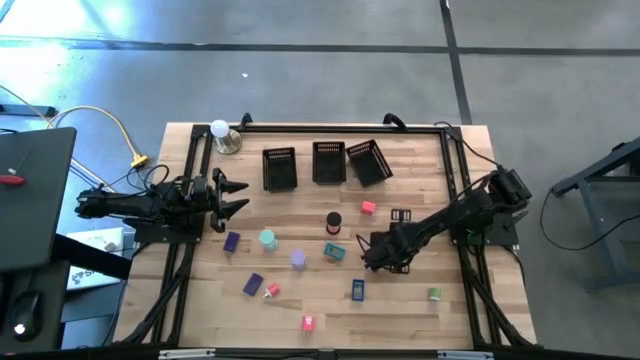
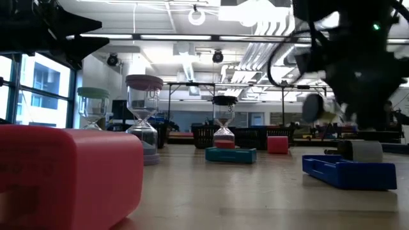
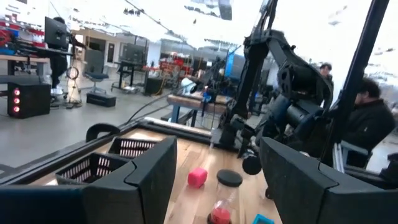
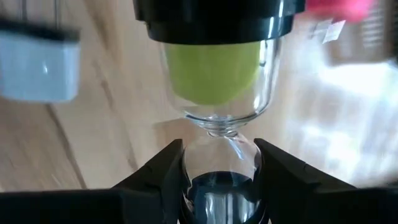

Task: Pick & Place Office items
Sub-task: Put the light green hourglass into the left black bin

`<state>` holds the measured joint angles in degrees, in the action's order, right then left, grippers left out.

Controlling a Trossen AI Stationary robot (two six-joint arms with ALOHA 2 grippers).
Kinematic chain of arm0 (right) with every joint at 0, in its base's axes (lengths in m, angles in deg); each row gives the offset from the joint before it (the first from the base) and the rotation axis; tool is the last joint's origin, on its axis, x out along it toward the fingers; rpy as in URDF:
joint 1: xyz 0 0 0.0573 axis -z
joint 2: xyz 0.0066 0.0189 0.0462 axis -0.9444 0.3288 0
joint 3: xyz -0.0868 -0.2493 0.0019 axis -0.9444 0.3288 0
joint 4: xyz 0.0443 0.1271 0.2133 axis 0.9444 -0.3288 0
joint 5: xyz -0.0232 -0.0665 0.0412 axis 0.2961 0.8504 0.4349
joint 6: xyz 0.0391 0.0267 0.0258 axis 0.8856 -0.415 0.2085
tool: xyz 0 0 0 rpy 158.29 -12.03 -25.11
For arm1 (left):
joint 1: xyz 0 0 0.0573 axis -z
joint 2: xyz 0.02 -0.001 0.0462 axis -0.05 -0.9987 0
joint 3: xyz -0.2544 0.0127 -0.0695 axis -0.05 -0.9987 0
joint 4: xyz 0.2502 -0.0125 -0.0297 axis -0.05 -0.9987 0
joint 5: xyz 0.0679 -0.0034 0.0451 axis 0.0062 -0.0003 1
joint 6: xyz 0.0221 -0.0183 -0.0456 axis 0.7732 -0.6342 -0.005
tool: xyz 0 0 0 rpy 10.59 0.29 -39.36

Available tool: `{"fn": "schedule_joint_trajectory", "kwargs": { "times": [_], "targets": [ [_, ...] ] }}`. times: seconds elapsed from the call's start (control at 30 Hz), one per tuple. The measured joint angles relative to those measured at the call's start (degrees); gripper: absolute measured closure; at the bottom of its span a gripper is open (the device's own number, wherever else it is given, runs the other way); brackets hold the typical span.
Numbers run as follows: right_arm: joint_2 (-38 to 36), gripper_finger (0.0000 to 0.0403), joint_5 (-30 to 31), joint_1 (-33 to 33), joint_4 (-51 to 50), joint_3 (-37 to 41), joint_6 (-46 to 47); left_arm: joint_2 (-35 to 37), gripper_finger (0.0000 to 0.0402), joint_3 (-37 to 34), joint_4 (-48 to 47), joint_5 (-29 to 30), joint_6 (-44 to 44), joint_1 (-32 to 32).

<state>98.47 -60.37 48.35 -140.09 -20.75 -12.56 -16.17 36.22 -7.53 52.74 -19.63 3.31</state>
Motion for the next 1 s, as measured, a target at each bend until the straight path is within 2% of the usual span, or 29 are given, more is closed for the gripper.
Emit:
{"fn": "schedule_joint_trajectory", "kwargs": {
  "times": [0.1, 0.23, 0.33, 0.4, 0.57, 0.73, 0.87, 1.0],
  "targets": [
    [-0.11, 0.0244, 3.54, -0.02, -0.64, -4.73, 1.33, 0.00, 0.0178, 0.00, 3.07, 0.00, -4.03, 0.00],
    [-0.15, 0.0244, 10.92, -0.04, 4.06, -10.10, 1.94, 0.00, 0.0178, 0.00, 3.71, 0.00, -5.18, 0.00],
    [-0.20, 0.0244, 14.78, 0.06, 11.45, -12.57, -1.50, 0.02, 0.0178, 0.00, 3.96, -1.06, -2.52, 0.02],
    [-0.20, 0.0244, 16.21, 0.28, 17.39, -13.63, -5.14, 0.02, 0.0178, 0.02, 4.17, -4.01, 0.90, 0.02],
    [-0.20, 0.0243, 15.45, 1.35, 32.53, -14.06, -14.09, 0.00, 0.0164, 1.21, 4.19, -8.03, 2.39, 0.04],
    [-0.20, 0.0242, 14.55, 2.48, 40.96, -14.06, -19.69, -2.99, 0.0108, 3.48, 4.67, -15.72, -0.19, 1.39],
    [-0.20, 0.0242, 11.79, 3.62, 45.50, -14.06, -20.62, -10.40, 0.0079, 4.39, 8.24, -15.30, 1.70, 3.99],
    [-0.20, 0.0243, 10.13, 4.55, 49.19, -14.06, -21.79, -22.11, 0.0074, 5.22, 21.20, -12.81, 7.55, 5.93]
  ]
}}
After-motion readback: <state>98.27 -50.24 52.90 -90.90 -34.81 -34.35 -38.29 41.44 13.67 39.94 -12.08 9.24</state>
